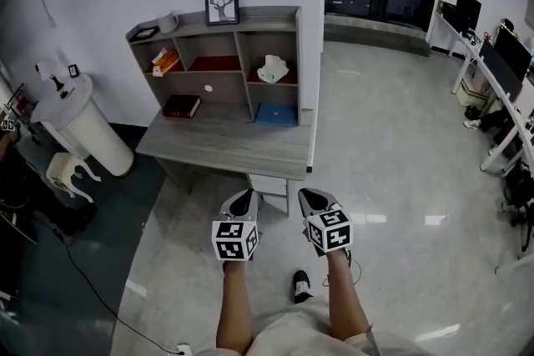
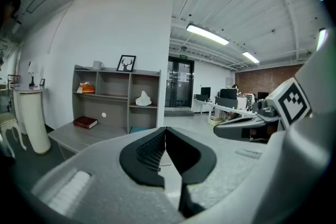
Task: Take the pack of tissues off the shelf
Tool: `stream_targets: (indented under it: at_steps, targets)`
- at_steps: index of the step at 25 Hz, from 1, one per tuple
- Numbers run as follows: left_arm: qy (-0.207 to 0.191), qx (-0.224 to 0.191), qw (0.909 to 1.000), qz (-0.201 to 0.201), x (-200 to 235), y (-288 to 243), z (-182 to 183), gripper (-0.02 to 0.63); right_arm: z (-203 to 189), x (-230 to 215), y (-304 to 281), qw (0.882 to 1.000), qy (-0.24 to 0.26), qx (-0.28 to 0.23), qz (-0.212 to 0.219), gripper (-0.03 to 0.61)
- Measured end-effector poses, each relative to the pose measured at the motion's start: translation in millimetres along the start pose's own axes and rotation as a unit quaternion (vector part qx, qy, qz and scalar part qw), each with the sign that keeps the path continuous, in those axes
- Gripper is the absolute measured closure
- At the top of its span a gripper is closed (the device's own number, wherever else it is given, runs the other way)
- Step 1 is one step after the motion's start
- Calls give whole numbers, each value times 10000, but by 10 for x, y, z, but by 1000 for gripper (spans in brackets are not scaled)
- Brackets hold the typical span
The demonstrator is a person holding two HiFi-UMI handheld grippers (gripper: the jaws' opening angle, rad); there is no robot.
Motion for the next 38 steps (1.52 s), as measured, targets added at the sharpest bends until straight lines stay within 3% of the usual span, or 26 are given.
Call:
stream_targets:
  at_steps: [7,14,20,28,34,38]
  targets:
    - [-24,-2,9999,161,131,-461,150,604,228,-388,-399,9999,89,-32,35,563]
    - [212,50,9995,225,93,-793,47,604,11,-655,-547,9997,-23,199,161,563]
    - [251,54,9997,-7,42,-946,-18,604,9,-931,-772,9992,-245,301,36,563]
    - [278,82,9981,545,562,-957,-18,604,181,-945,-1152,9993,-367,-107,-12,563]
    - [232,-46,9987,443,853,-1279,147,604,379,-992,-1499,9994,-290,-157,-71,563]
    - [229,-102,9990,364,1072,-1545,230,604,451,-907,-1801,9999,63,-39,111,563]
Point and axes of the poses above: the fingertips, and each gripper's own axes: y backward along the fingers, x to its left, z out of its top, the point moved 10 cm from there along y, backward along the fingers, and after that the axes turned 12 degrees about -z, right-handed, at the moved point
